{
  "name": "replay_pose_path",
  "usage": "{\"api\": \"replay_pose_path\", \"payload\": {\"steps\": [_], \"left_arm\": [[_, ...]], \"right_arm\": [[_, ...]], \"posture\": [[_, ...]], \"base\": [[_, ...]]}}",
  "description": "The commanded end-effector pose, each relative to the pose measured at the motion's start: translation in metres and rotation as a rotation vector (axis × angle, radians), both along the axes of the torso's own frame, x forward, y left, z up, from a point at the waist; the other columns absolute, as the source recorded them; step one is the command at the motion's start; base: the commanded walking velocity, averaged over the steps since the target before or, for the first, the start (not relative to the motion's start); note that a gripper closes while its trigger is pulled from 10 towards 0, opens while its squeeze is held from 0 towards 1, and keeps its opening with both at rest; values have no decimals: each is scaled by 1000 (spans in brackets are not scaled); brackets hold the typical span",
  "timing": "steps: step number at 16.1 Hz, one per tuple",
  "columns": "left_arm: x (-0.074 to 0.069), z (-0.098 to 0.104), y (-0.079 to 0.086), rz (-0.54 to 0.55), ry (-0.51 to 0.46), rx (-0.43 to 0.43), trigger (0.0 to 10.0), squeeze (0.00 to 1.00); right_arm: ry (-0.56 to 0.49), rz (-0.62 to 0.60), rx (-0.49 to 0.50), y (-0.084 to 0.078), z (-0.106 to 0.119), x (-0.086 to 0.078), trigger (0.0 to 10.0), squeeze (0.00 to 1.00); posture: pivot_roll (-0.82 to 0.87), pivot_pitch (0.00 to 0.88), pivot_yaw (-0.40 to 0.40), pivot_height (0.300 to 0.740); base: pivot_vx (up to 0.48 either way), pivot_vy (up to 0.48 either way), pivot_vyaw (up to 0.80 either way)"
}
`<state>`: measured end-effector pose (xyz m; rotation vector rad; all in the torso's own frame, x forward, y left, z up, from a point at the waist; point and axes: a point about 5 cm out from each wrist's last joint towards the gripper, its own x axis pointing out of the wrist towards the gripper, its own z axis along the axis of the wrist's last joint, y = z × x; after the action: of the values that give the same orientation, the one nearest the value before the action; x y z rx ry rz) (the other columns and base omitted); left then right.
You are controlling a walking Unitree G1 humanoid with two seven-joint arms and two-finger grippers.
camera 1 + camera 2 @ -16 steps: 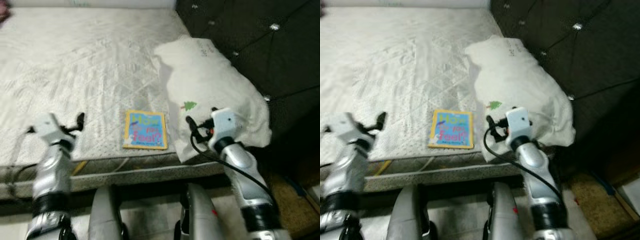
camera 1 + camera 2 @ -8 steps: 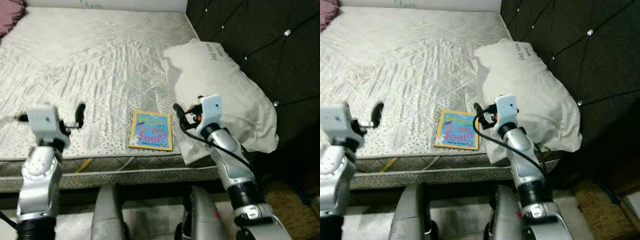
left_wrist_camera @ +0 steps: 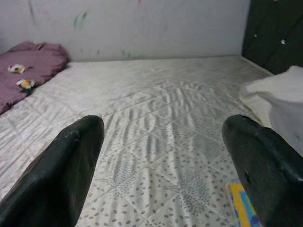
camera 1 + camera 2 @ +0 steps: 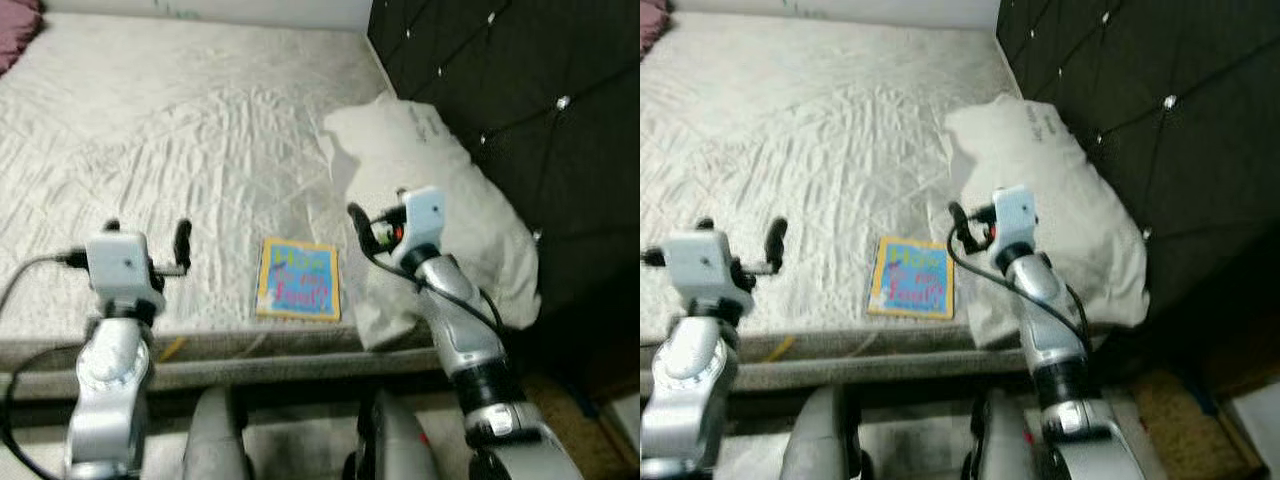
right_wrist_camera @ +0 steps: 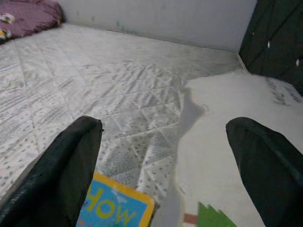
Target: Clean up the room
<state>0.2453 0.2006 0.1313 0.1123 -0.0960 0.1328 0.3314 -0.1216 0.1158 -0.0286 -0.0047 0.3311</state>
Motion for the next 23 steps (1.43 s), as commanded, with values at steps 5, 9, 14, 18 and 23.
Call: {"api": "replay_pose_path", "payload": {"steps": [5,9,14,18,23], "left_arm": [[-5,2,5,66,3,-25,10000,0],[-10,-8,-9,40,54,-74,10000,0],[-16,-14,-12,15,79,-33,10000,0],[-18,-20,-14,12,105,-40,10000,0],[-42,-37,-1,93,175,-33,10000,0]], "right_arm": [[-2,-27,5,-9,0,-3,10000,0],[13,-45,7,-12,-4,-7,10000,0],[31,-68,7,-17,-10,-16,10000,0],[62,-200,-36,-38,-18,-21,10000,0],[94,-315,-86,-81,-26,-48,10000,0]], "posture": [[50,0,-73,740],[43,0,-56,740],[36,0,-59,740],[36,0,-63,740],[23,0,-60,740]], "base": [[0,0,0],[0,0,0],[0,0,0],[0,0,0],[0,0,0]]}}
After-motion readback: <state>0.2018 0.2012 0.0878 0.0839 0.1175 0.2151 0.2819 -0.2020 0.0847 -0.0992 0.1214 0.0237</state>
